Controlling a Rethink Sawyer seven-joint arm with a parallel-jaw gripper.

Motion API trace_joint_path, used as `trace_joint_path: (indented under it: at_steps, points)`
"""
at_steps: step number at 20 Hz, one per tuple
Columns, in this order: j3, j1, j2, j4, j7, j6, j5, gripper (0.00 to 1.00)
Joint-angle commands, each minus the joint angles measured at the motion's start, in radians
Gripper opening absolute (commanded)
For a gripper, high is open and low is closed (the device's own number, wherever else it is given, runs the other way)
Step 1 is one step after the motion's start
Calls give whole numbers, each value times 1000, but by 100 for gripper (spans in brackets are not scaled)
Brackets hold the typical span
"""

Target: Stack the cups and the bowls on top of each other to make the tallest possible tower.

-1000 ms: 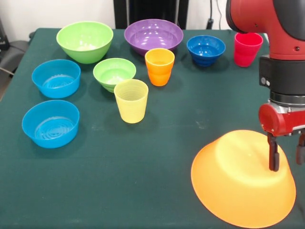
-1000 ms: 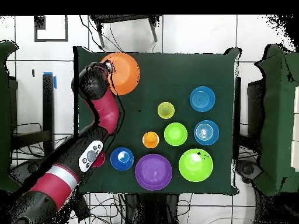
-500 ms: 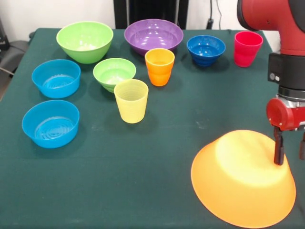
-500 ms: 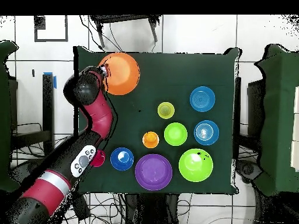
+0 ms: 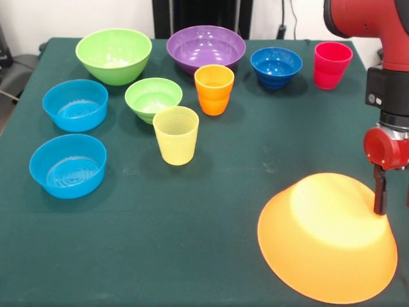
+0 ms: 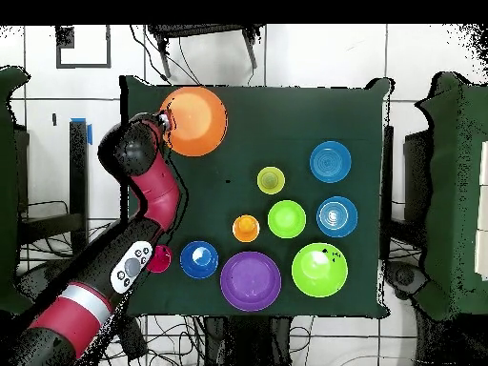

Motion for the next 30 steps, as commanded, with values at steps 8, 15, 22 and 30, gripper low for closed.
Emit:
trace_joint_path:
  at_steps: [8, 15, 22, 30]
  points:
    - [260, -35, -6, 82, 377, -28, -181, 100]
    - [270, -4, -12, 83, 390, -56, -144, 100]
    - [268, -13, -46, 94, 550, -102, -312, 100]
    - [217, -32, -55, 77, 757, -87, -526, 100]
